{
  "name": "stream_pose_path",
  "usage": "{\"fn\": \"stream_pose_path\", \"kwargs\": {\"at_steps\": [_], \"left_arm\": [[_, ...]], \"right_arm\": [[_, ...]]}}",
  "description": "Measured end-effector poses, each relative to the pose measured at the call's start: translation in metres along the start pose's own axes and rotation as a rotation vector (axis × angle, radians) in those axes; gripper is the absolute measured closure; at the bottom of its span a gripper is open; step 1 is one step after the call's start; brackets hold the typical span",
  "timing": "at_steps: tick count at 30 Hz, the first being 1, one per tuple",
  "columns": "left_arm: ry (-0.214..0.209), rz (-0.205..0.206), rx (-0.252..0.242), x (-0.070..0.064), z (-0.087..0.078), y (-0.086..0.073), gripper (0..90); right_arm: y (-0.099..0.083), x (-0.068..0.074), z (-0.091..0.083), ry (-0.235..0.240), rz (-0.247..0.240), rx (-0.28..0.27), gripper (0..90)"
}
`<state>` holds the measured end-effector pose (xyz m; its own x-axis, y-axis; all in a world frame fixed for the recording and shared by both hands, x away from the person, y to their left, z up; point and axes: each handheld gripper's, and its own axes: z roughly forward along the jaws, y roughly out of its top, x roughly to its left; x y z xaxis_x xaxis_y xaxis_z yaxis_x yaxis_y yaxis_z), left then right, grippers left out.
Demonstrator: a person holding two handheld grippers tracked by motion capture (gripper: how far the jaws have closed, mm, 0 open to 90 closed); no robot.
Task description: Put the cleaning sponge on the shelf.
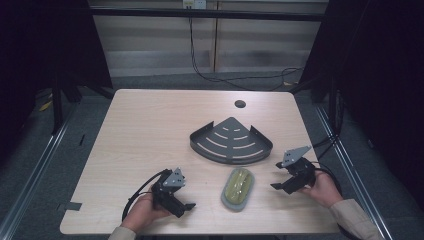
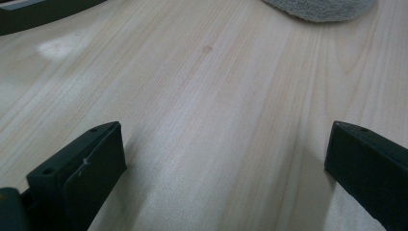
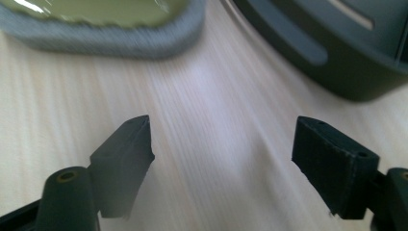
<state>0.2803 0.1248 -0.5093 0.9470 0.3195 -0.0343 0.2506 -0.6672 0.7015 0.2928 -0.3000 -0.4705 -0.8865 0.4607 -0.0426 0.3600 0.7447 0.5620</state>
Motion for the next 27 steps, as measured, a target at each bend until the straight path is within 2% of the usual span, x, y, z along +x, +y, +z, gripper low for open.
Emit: {"fn": "stream_pose_path", "kwargs": {"at_steps": [2, 3, 7, 11, 15, 27], "left_arm": [[0.000, -0.001, -0.003, 0.000, 0.000, 0.000, 0.1], [0.000, -0.001, -0.006, 0.000, 0.000, 0.000, 0.1], [0.000, -0.001, -0.005, 0.000, 0.000, 0.000, 0.1], [0.000, 0.000, -0.001, 0.000, 0.000, 0.000, 0.1], [0.000, 0.000, 0.000, 0.000, 0.000, 0.000, 0.0], [0.000, 0.001, 0.001, 0.000, 0.000, 0.000, 0.0]], "right_arm": [[0.006, 0.001, -0.002, 0.003, -0.016, 0.005, 22.2], [0.018, 0.003, -0.006, 0.013, -0.056, 0.019, 22.6], [0.044, 0.007, -0.007, 0.026, -0.156, 0.081, 22.7], [0.065, 0.013, -0.005, 0.058, -0.225, 0.132, 23.3], [0.080, 0.023, -0.001, 0.081, -0.264, 0.172, 23.5], [0.113, 0.042, 0.013, 0.122, -0.393, 0.214, 22.3]]}}
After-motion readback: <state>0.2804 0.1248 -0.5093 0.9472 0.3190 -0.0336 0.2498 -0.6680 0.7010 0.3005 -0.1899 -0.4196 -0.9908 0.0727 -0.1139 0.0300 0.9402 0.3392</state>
